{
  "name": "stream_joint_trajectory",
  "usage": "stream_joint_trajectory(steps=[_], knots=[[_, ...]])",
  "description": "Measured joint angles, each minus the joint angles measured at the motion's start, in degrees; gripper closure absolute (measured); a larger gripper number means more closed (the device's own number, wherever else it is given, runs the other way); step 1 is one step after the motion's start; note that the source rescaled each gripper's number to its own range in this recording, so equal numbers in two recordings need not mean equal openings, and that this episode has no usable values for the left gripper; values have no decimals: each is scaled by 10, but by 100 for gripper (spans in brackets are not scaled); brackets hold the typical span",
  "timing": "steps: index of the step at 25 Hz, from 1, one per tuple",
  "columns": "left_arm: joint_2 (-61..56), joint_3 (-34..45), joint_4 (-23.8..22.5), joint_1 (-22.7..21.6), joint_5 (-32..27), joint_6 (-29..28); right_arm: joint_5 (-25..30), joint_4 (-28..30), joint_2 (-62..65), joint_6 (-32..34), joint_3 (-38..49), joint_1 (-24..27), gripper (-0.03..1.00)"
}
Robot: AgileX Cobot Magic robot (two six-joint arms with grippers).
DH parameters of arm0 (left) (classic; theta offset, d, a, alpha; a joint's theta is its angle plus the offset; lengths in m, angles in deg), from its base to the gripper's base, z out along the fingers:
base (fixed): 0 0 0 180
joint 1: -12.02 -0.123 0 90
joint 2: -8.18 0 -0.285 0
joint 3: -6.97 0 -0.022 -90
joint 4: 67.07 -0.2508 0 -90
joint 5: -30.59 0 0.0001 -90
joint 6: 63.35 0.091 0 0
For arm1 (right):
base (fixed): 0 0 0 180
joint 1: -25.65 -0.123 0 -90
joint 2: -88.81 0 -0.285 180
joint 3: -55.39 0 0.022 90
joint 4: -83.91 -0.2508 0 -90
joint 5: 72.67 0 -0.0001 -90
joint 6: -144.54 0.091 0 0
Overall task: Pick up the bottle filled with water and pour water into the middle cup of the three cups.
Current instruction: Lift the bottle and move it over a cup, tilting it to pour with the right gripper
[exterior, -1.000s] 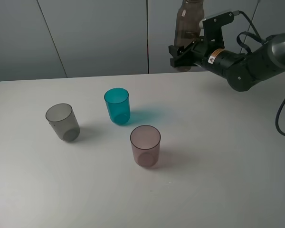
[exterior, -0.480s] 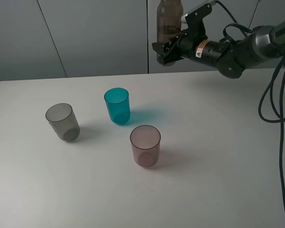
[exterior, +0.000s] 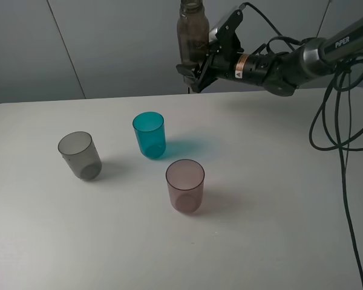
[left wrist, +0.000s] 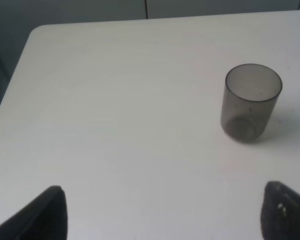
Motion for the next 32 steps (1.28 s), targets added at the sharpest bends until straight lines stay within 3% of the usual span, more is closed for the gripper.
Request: stream_joint_trajectory(steps=[8,16,25,32], knots=[[0,0,0,0,0,0,-6,54,-38,-41,-51,-18,97],[0,0,0,0,0,-1,9,63,-70,-92,-92,-31,97],[0,0,0,0,0,-2,7,70,-87,-206,-110,-35,97],[0,0,0,0,0,-2,4,66,-121,-211,-149,-36,97]])
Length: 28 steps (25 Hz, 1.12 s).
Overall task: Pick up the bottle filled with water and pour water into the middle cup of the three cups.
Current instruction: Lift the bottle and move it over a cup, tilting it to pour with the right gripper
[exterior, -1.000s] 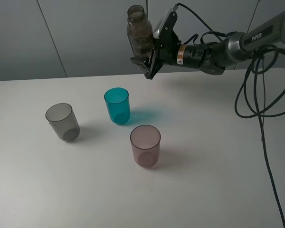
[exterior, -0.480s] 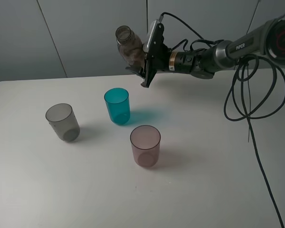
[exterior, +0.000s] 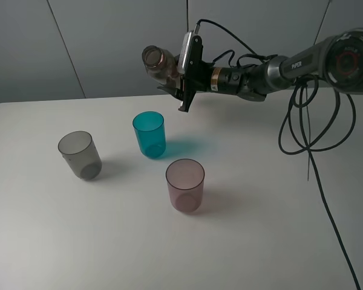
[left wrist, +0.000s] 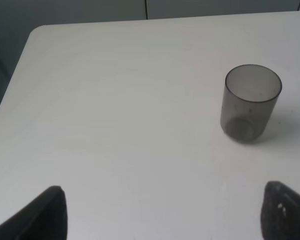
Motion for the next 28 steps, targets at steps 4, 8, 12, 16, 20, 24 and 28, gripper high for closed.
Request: stream_joint_trajectory(steps=[4,8,12,16,20,24,28], knots=[[0,0,0,0,0,0,1,-2,-21,-2,-14,0,97],[0,0,0,0,0,0,9,-10,-39,-13,-33,0,97],[0,0,0,0,0,0,15,-12,-44,-50,-39,0,97],[0,0,0,0,0,0,17,-12,-44,-82,-39,0,97],[0,0,0,0,0,0,17,-12,-44,-105,-39,0,97],[0,0,0,0,0,0,17,-12,-44,-143,-39,0,97],[0,0,0,0,0,0,17,-12,-44,-174,-39,0,97]])
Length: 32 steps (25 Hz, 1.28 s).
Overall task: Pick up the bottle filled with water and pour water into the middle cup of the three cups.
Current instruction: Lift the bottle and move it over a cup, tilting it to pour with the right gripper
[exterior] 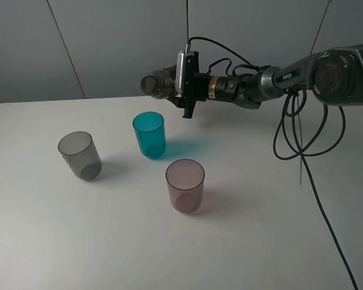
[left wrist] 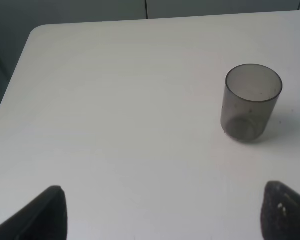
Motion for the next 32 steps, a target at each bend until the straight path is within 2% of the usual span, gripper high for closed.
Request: stream_joint_trajectory(steps=[18,32], knots=[[0,0,0,0,0,0,-1,-1,0,-83,-4,0,97],[0,0,0,0,0,0,-39,-15,0,-120,-4,0,97]])
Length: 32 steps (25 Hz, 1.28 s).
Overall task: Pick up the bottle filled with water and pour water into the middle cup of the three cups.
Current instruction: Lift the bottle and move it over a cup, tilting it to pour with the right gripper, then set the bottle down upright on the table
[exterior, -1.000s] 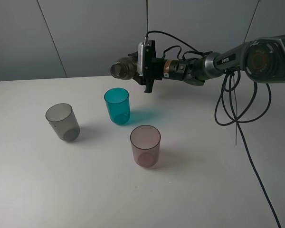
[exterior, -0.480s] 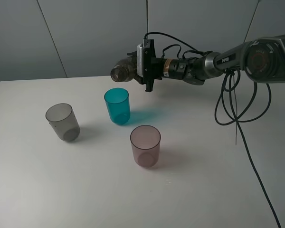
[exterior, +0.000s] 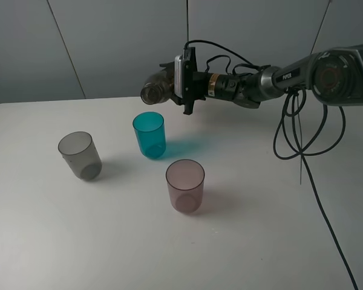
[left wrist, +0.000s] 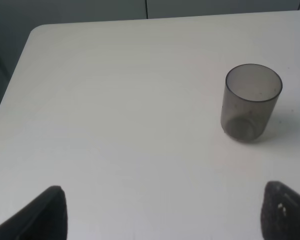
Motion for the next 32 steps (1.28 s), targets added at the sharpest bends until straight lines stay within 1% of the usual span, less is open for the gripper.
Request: stream_joint_trajectory(steps=[16,32], knots=[[0,0,0,0,0,0,-9,-4,0,-71,0,0,97],[0,0,0,0,0,0,-9,-17,0,-120,0,0,97]])
